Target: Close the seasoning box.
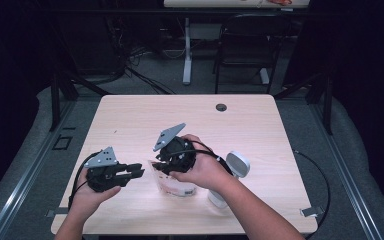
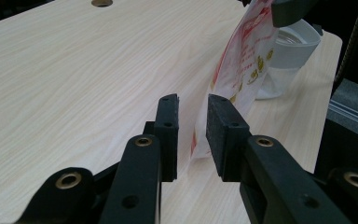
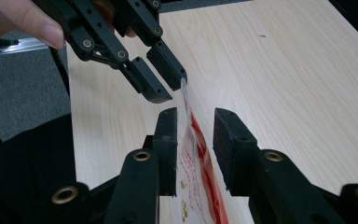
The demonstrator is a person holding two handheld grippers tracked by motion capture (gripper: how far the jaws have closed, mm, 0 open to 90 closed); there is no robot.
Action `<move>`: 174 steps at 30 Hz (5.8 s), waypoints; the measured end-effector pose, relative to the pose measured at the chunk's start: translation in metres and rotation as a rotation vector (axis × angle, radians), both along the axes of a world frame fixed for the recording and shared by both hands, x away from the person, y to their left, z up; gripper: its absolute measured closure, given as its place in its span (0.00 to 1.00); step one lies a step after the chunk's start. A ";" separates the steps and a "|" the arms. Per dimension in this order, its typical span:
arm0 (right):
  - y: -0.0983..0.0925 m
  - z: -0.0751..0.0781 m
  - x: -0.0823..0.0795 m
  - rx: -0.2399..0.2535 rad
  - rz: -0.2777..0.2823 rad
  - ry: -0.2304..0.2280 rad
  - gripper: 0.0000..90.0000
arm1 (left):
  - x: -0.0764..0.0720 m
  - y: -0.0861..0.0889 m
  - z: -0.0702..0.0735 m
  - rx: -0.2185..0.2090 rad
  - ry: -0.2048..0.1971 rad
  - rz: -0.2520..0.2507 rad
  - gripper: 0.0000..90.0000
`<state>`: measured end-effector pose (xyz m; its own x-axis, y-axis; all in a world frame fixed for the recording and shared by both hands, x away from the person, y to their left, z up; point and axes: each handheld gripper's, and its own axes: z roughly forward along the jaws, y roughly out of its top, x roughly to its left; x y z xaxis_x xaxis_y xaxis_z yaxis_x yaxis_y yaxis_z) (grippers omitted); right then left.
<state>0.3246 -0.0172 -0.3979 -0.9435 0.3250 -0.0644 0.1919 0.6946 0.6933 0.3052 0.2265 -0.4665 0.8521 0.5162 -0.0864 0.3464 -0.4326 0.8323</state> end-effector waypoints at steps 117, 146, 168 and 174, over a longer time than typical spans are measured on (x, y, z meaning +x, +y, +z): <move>-0.020 0.005 -0.003 -0.015 0.029 -0.007 1.00 | 0.001 -0.021 -0.013 0.029 0.031 -0.061 0.79; -0.033 0.026 -0.012 0.015 0.055 -0.042 1.00 | 0.004 -0.047 -0.033 0.023 0.061 -0.147 0.53; -0.036 0.035 -0.017 0.033 0.068 -0.059 1.00 | 0.003 -0.062 -0.044 0.051 0.063 -0.199 0.52; -0.036 0.038 -0.016 0.037 0.074 -0.062 1.00 | 0.003 -0.064 -0.046 0.046 0.061 -0.210 0.51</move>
